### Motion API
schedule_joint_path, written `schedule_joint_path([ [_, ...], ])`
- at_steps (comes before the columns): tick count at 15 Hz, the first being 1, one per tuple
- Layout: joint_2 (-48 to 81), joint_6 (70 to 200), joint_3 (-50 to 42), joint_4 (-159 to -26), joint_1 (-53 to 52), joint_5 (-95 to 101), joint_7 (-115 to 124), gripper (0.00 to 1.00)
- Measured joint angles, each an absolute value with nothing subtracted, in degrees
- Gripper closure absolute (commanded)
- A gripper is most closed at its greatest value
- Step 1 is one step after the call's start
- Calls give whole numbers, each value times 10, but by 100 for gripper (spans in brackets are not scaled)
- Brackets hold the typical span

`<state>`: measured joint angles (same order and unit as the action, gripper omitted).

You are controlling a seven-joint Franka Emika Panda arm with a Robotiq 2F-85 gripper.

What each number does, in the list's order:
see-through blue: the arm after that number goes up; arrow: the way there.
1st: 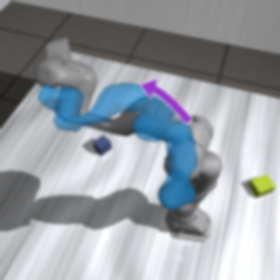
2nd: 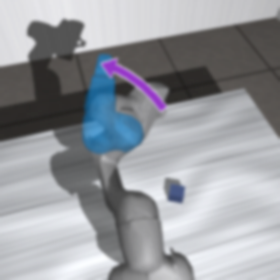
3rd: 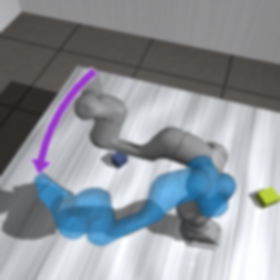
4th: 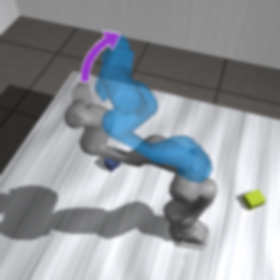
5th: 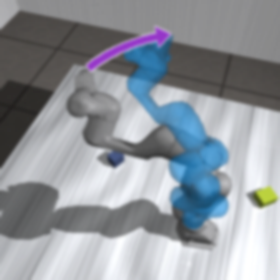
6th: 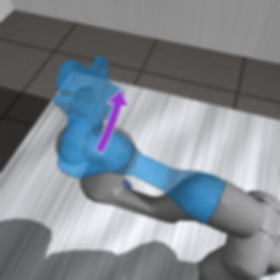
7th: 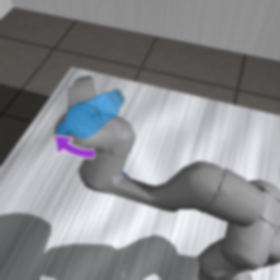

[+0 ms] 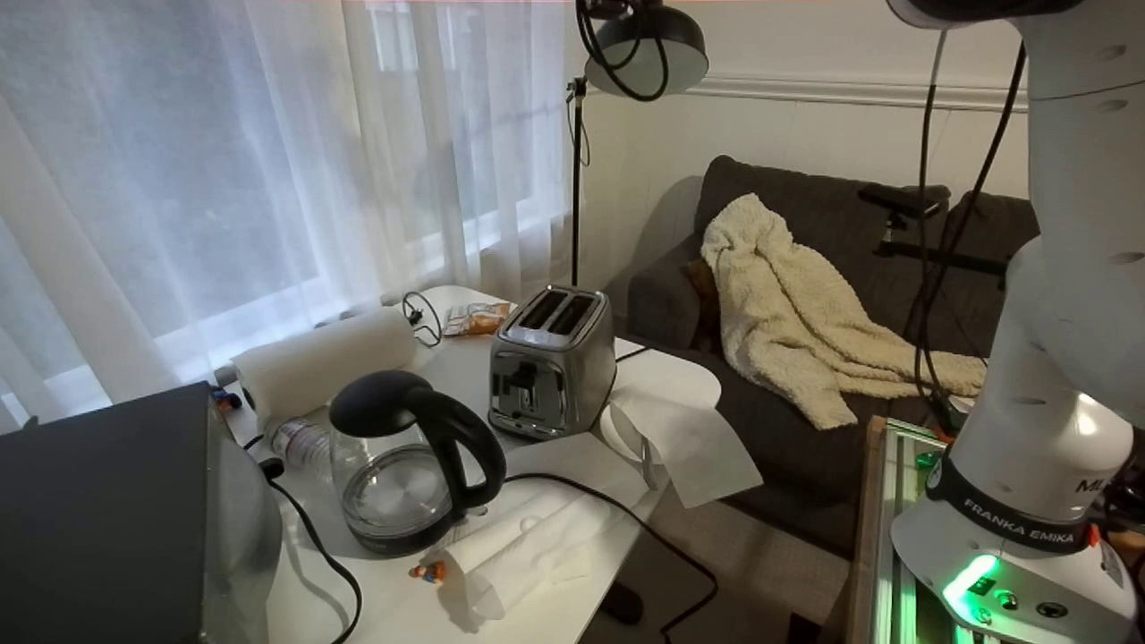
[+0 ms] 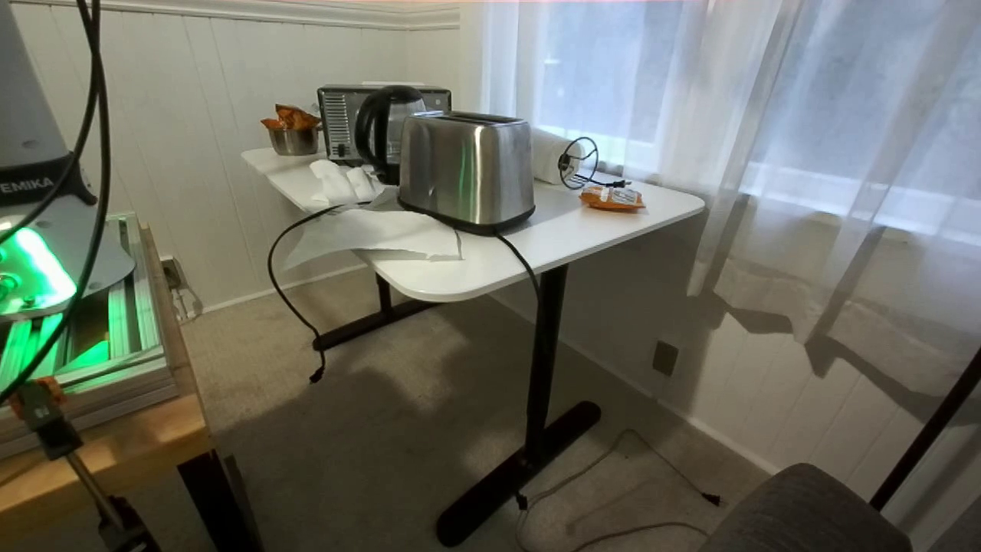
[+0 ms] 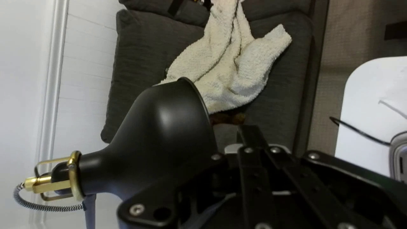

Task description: Turn the lamp head in an anticlockwise direction and then push it down

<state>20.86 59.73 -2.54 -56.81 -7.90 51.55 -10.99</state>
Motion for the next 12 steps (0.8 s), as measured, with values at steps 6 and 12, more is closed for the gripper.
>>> schedule_joint_path([
  [6, 107, 747, -18, -621, -67, 452, -110, 24],
  [12, 7, 855, -48, -712, -7, 268, -117, 0],
])
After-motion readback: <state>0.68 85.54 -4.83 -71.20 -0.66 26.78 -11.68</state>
